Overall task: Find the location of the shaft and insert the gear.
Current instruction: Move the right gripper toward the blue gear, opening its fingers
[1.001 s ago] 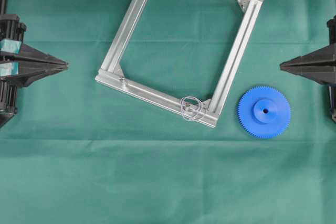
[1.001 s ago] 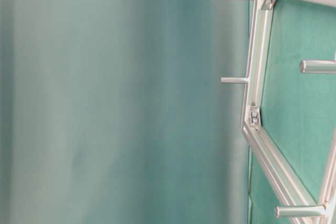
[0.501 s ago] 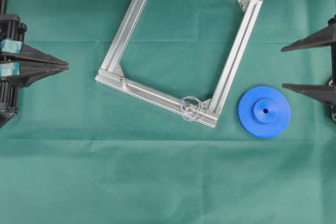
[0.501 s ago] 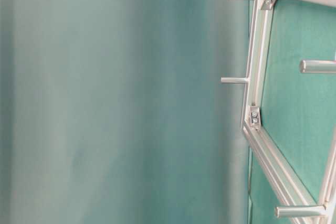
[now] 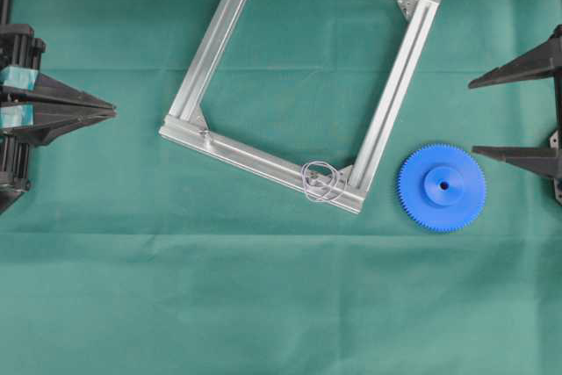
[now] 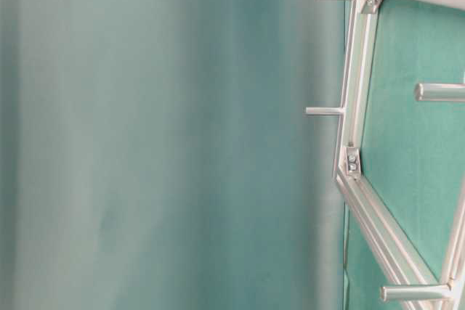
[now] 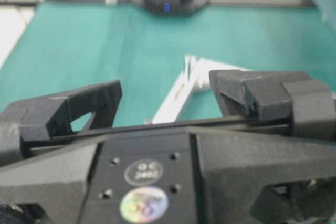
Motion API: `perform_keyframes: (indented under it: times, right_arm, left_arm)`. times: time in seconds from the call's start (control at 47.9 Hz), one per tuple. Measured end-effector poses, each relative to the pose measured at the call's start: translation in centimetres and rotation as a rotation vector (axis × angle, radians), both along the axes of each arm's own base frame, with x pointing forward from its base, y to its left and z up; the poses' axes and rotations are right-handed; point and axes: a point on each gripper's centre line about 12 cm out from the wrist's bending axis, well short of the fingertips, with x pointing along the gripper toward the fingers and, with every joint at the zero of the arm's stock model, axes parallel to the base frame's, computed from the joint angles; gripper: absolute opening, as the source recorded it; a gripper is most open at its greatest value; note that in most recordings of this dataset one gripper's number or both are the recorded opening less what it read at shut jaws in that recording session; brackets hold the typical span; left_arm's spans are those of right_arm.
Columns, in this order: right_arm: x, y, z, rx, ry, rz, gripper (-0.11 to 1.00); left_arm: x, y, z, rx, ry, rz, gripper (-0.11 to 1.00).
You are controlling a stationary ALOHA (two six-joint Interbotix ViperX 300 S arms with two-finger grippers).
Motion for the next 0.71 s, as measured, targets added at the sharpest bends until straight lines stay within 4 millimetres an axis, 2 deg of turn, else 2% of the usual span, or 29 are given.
perform_keyframes:
  times: [0.292,0.521,0.709]
  right_arm:
    - [-0.7,0.0,-0.7,0.050,0.235,-0.020,0.92]
    - [-0.9,0.0,-2.1,0.099,0.439,-0.048,0.92]
    - [-0.9,0.0,-3.1,0.108,0.536,-0.061,0.92]
  left_arm:
    - [0.0,0.3,-0.1,0.000,0.009,0.014,0.01]
    - [0.0,0.5,-0.2,0.000,0.021,0.024,0.01]
    - [0.0,0.5,-0.2,0.000,0.023,0.026,0.01]
